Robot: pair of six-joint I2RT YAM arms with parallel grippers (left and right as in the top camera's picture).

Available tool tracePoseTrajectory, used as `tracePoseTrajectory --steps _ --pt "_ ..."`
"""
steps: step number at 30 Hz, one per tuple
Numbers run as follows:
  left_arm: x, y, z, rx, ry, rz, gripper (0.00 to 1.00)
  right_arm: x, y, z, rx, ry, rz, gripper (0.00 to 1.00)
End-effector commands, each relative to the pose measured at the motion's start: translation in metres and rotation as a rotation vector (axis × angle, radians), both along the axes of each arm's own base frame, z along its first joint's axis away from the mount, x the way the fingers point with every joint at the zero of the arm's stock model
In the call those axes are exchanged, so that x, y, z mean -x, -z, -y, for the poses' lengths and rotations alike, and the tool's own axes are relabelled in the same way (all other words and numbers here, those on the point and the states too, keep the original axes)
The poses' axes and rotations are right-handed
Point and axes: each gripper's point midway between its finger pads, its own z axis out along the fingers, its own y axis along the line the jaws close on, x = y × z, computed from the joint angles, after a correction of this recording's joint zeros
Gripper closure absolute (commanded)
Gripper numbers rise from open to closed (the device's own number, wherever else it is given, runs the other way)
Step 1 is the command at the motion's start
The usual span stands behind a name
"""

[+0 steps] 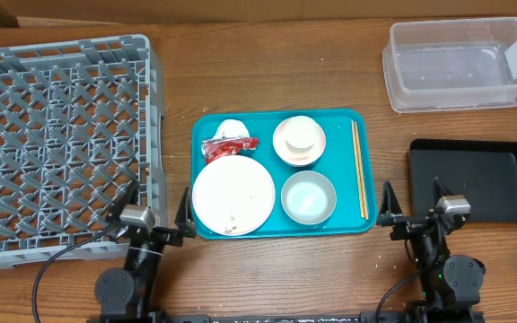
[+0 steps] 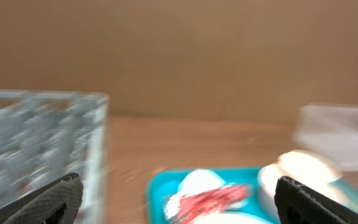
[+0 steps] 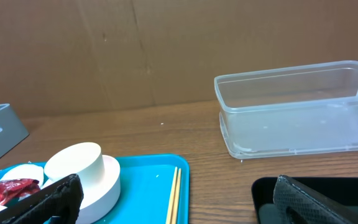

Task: Sort waste into correct bins and load items into the dishwasher
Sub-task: 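Move the left gripper over the tray toward the grey bowl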

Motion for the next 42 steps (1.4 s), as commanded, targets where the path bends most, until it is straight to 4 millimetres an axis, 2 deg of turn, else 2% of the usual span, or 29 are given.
tracePoseTrajectory --steps 1,3,5,12,13,14,17,22,26,29,33,35,39,42 --pt "0.013 -0.021 0.034 0.135 0.222 0.048 0.00 0.000 0.001 0.001 -0.004 0.003 0.006 0.00" --pt "0.028 -0.044 0.054 0.177 0.365 0.120 0.00 0.000 0.001 0.001 -0.004 0.003 0.006 0.00" --pt "0.035 -0.055 0.059 0.156 0.407 0.171 0.00 0.000 0.001 0.001 -0.004 0.003 0.005 0.00" --pt "0.040 -0.077 0.055 0.190 0.395 0.226 0.00 0.000 0.001 0.001 -0.004 0.003 0.005 0.00" --pt "0.041 -0.082 0.055 0.178 0.390 0.236 0.00 0.000 0.001 0.001 -0.004 0.003 0.005 0.00" --pt "0.044 -0.095 0.055 0.136 0.381 0.255 0.00 0.000 0.001 0.001 -0.004 0.003 0.005 0.00" --pt "0.039 -0.112 0.051 0.087 0.338 0.213 0.00 0.000 0.001 0.001 -0.004 0.003 0.005 0.00" --pt "0.013 -0.127 0.050 0.048 0.312 -0.019 0.00 0.000 0.001 0.001 -0.004 0.003 0.005 0.00" --pt "-0.011 -0.120 0.066 0.071 0.415 -0.303 0.00 0.000 0.001 0.001 -0.004 0.003 0.005 0.00" --pt "-0.026 -0.101 0.074 0.079 0.443 -0.552 0.00 0.000 0.001 0.001 -0.004 0.003 0.005 0.00" --pt "-0.042 -0.079 0.092 0.003 0.474 -0.789 0.00 0.000 0.001 0.001 -0.004 0.003 0.005 0.00" --pt "-0.047 -0.069 0.104 -0.040 0.481 -0.858 0.00 0.000 0.001 0.001 -0.004 0.003 0.005 0.00" --pt "-0.048 -0.053 0.146 -0.086 0.596 -0.905 0.00 0.000 0.001 0.001 -0.004 0.003 0.005 0.00" --pt "-0.043 -0.051 0.171 0.023 0.657 -0.964 0.00 0.000 0.001 0.001 -0.004 0.003 0.005 0.00"
